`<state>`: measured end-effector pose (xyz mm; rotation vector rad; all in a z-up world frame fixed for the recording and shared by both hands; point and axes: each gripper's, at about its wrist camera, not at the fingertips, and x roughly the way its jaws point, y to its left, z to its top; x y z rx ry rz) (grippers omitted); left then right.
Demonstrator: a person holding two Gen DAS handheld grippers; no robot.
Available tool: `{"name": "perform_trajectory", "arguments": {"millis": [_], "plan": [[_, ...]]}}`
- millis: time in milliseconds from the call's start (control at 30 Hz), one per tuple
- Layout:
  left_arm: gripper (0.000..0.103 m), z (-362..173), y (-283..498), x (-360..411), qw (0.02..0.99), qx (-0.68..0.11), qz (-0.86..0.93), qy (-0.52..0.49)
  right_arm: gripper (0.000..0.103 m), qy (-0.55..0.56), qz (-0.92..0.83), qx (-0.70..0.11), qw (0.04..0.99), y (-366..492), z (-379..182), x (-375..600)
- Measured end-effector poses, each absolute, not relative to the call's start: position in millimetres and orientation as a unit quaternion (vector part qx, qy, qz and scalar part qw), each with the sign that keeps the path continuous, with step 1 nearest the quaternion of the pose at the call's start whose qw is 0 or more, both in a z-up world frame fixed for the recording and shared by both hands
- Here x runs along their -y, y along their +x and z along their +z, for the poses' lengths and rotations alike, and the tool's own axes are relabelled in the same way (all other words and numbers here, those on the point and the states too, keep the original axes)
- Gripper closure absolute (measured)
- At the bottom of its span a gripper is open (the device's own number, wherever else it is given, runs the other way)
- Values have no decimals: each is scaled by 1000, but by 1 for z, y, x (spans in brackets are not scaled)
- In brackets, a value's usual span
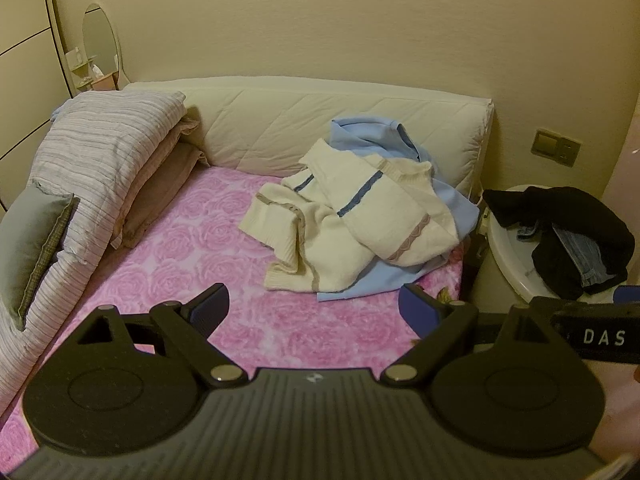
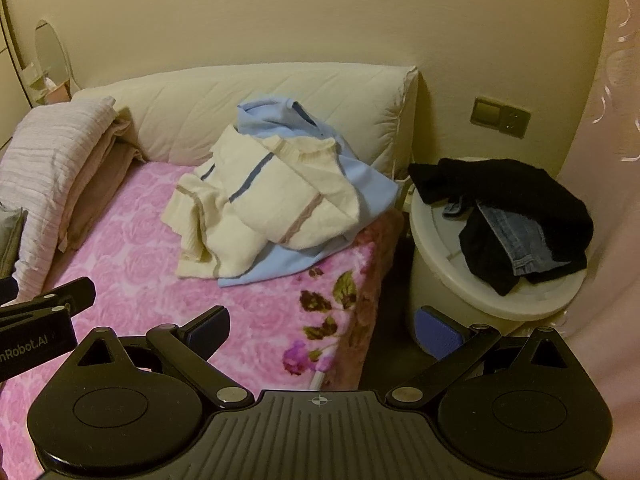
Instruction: Fold clothes
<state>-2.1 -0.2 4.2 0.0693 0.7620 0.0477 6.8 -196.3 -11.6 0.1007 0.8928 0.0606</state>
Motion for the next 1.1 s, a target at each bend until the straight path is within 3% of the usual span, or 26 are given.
{"name": "perform_trajectory", "arguments": {"millis": [1100], "plan": [[13, -3, 18, -14, 919, -393, 24, 31, 1, 51, 14, -432, 900, 21, -17, 193]]}}
